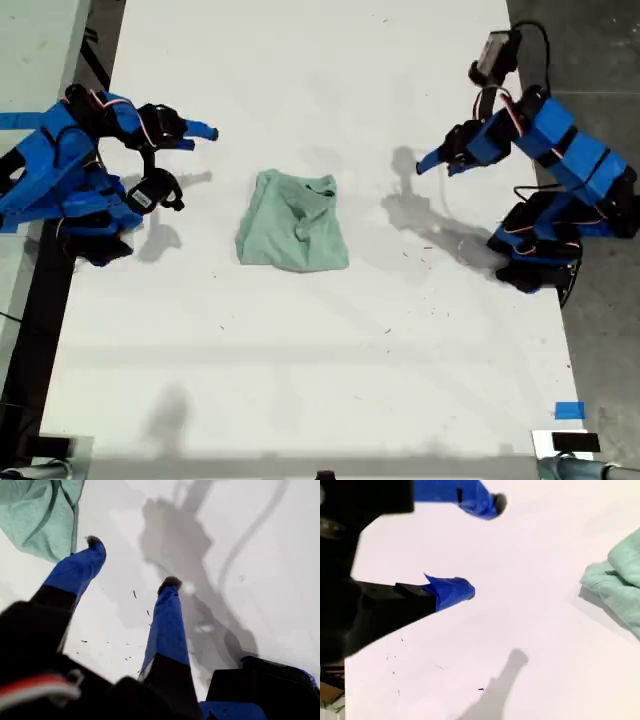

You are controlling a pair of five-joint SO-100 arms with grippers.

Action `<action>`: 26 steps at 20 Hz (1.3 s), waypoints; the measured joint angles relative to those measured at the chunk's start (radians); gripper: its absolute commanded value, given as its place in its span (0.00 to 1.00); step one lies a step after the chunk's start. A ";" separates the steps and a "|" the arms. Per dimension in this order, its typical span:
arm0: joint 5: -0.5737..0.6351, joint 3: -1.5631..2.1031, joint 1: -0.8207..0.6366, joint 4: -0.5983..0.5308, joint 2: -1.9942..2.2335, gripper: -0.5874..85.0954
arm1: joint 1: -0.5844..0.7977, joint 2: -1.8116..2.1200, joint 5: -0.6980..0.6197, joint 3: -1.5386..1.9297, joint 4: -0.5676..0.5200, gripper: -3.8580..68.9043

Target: Fold tshirt

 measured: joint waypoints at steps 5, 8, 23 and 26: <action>-0.167 0.267 0.268 -0.143 0.288 0.01 | -0.195 0.379 0.230 0.414 -0.121 0.17; -0.265 0.433 0.423 -0.207 0.431 0.01 | -0.310 0.719 0.365 0.686 -0.166 0.03; -0.364 0.709 0.577 -0.150 0.836 0.14 | -0.471 1.155 0.451 0.953 -0.181 0.03; -0.364 0.709 0.577 -0.150 0.836 0.15 | -0.479 0.864 0.380 0.776 -0.385 0.03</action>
